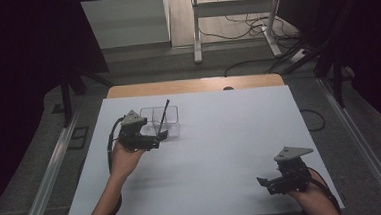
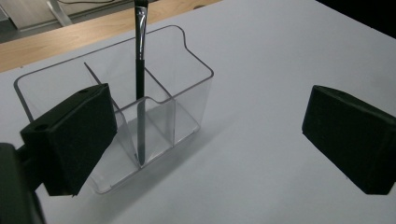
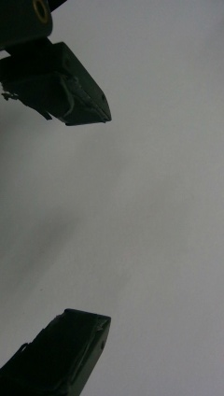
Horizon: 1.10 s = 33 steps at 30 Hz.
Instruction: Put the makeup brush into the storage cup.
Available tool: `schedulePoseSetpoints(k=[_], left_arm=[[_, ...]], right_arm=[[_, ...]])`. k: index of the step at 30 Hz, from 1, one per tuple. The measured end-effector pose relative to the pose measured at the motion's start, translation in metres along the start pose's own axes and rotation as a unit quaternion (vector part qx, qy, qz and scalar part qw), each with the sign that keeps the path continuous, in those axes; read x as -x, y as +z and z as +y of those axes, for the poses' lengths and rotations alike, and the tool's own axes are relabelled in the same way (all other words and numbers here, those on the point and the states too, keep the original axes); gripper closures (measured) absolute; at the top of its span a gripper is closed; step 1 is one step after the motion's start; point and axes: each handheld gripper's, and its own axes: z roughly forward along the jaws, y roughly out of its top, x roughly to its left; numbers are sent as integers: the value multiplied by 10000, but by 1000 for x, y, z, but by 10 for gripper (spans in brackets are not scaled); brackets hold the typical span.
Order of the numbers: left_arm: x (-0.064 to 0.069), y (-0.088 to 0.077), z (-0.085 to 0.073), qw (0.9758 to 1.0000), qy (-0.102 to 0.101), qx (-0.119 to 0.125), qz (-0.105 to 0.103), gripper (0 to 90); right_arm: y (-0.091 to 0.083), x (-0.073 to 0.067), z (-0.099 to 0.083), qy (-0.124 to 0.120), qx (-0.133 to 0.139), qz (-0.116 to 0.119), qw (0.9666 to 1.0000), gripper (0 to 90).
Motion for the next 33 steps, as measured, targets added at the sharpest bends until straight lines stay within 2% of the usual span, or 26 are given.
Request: schedulePoseSetpoints(k=[21,33], left_arm=[[12,-15,-11,10000,-10,-7,-81,40],[14,-26,-22,10000,-86,25,-18,41]], right_arm=[[0,0,0,-24,4,20,10000,41],[0,0,0,-3,24,19,10000,40]])
